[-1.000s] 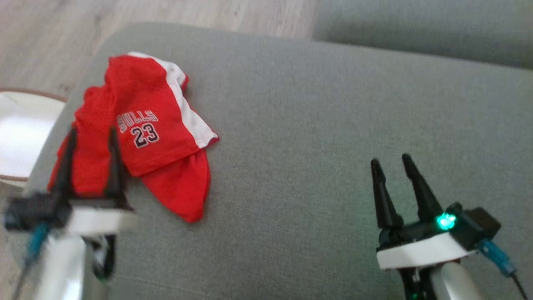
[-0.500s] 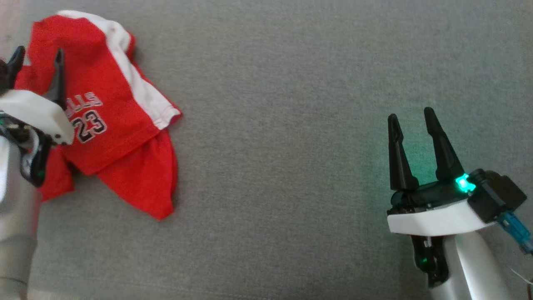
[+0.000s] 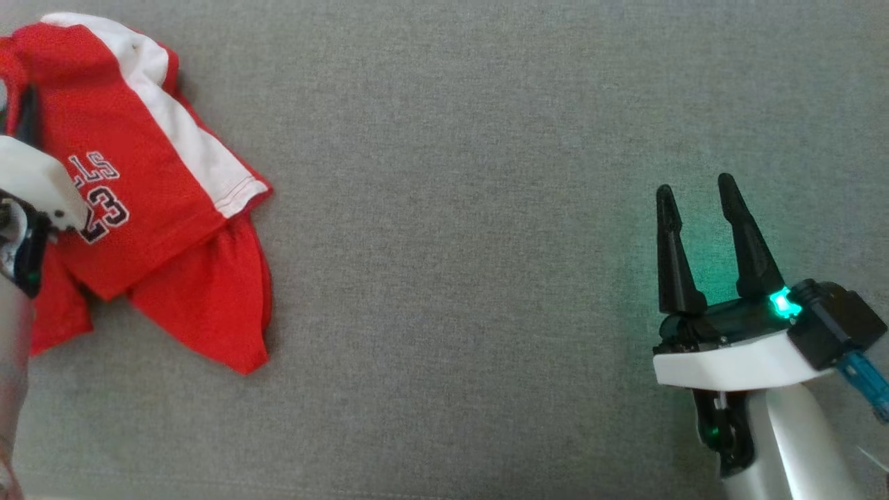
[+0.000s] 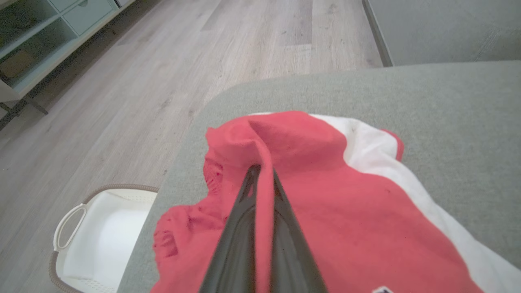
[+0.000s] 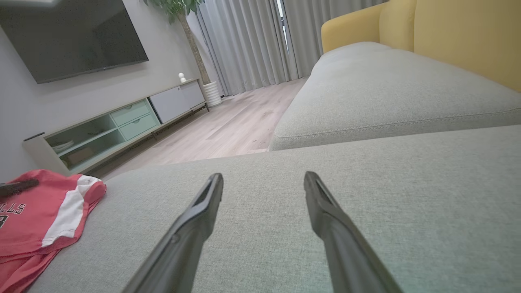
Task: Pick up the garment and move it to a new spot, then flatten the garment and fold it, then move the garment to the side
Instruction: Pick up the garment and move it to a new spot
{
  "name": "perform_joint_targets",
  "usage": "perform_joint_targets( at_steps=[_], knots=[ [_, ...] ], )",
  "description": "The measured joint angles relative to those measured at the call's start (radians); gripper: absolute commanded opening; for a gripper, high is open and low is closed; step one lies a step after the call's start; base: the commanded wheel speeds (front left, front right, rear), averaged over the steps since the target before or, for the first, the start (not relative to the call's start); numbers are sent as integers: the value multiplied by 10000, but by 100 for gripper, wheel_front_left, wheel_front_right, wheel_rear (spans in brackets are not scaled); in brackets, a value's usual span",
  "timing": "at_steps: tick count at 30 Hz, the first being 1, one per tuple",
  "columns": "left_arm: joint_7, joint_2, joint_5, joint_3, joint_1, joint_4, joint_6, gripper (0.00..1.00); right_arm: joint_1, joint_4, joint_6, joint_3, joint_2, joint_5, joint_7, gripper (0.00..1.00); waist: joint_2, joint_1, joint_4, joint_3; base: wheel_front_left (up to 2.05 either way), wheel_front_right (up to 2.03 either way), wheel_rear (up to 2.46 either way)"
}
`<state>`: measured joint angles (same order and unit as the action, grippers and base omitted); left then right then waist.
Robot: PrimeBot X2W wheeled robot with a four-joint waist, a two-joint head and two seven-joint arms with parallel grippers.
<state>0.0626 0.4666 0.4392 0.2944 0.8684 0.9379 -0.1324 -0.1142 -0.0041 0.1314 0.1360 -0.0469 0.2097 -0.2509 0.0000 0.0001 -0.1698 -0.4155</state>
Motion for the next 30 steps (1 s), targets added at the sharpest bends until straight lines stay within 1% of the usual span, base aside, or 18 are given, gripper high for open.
perform_joint_targets(
  at_steps=[4, 10, 13, 16, 19, 20, 26, 30],
  knots=[
    [-849, -23, 40, -35, 318, 307, 0, 0, 17, 153, 0, -67, 0, 8, 0, 100, 0, -1, -24, 247, 0, 0, 0],
    [-2104, -10, 111, -86, 687, 249, 0, 0, 38, 282, 0, -63, 0, 209, 0, 100, 0, -1, -95, 783, 0, 0, 0],
    [-2429, -2, 69, -42, 789, -199, 0, 0, 65, 357, 0, -61, 0, 389, 0, 100, 0, -2, -126, 1110, 0, 0, 0],
    [-2610, 42, -88, 48, 792, -936, 4, 0, 99, 454, 0, -48, 0, 629, 0, 100, 0, -2, -118, 1454, 0, 0, 0],
    [-2573, 119, -104, 92, 724, -1883, 104, 0, 278, 481, 0, -46, 2, 909, 0, 100, 0, -3, -47, 1771, 0, 0, 0],
    [-2389, 213, -100, 132, 535, -2615, 186, 0, 373, 504, 0, -17, 2, 1001, 0, 100, 0, -3, 54, 1918, 0, 0, 0],
    [-1434, 226, -58, 393, -697, -5020, 688, 0, 436, 520, 0, 58, 4, 1246, 0, 100, 0, -2, 523, 2159, 0, 0, 0],
    [-819, 221, 12, 629, -1245, -6665, 1057, 0, 423, 518, 0, 180, 4, 1340, 0, 100, 1, -2, 979, 2203, 0, 0, 0]
  ],
)
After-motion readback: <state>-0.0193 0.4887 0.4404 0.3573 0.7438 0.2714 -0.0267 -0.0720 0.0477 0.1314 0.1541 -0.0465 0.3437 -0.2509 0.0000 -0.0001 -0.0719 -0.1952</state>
